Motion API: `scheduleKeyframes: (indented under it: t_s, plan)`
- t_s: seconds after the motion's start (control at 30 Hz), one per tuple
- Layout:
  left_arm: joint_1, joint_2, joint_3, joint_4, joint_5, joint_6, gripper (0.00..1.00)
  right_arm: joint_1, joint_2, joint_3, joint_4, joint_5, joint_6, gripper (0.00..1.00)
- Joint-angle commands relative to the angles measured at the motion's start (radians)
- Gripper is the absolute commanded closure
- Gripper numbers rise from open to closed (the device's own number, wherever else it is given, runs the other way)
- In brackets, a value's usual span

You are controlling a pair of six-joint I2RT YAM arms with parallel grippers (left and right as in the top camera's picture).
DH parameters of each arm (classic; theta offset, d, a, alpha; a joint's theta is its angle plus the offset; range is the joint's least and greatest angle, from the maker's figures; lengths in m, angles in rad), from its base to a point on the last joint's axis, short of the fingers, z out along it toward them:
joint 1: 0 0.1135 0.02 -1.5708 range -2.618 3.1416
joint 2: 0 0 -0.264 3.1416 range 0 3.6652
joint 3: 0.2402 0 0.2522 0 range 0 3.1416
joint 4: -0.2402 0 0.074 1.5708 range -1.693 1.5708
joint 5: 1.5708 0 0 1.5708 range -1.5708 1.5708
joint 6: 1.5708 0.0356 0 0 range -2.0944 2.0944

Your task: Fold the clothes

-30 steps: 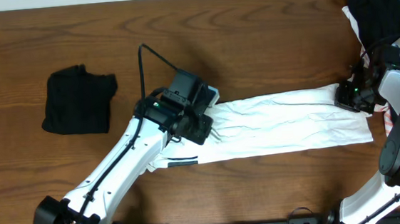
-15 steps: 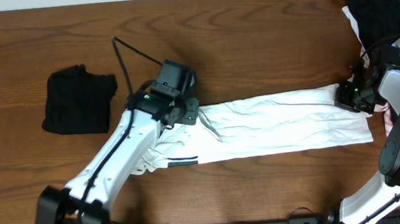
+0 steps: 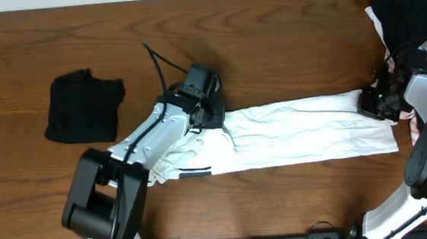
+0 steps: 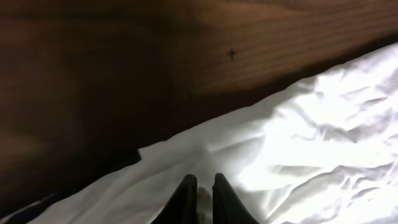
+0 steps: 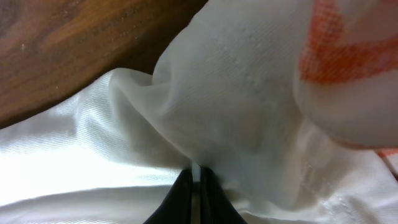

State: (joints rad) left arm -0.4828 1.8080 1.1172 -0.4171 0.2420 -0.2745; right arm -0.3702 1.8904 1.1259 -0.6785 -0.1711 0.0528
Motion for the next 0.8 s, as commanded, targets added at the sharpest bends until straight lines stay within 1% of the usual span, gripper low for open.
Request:
scheduleKeyframes:
  t_s: [0.0, 0.13, 0.37, 0.47, 0.53, 0.67, 0.77]
  plan:
    - [-0.001, 0.033, 0.003, -0.003, 0.038, -0.043, 0.89, -0.009, 0.023, -0.019, -0.017, 0.058, 0.014, 0.93]
    - [-0.001, 0.035, 0.003, 0.024, 0.034, -0.061, 0.88, -0.009, 0.023, -0.019, -0.017, 0.058, 0.014, 0.93]
    - [-0.001, 0.057, 0.003, 0.178, 0.026, -0.064, 0.88, -0.009, 0.023, -0.019, -0.018, 0.058, 0.014, 0.93]
    - [0.002, 0.06, 0.006, 0.195, 0.009, -0.076, 0.88, -0.009, 0.023, -0.019, -0.021, 0.058, 0.013, 0.92]
    - [0.014, 0.019, 0.018, 0.159, 0.034, -0.075, 0.93, -0.009, 0.023, -0.019, -0.021, 0.058, 0.014, 0.92]
    - [0.042, -0.144, 0.03, 0.008, 0.034, -0.075, 0.94, -0.009, 0.023, -0.019, -0.021, 0.058, 0.013, 0.92]
    - [0.059, -0.283, 0.03, -0.12, -0.049, -0.076, 0.94, -0.01, 0.023, -0.019, -0.02, 0.059, 0.013, 0.91]
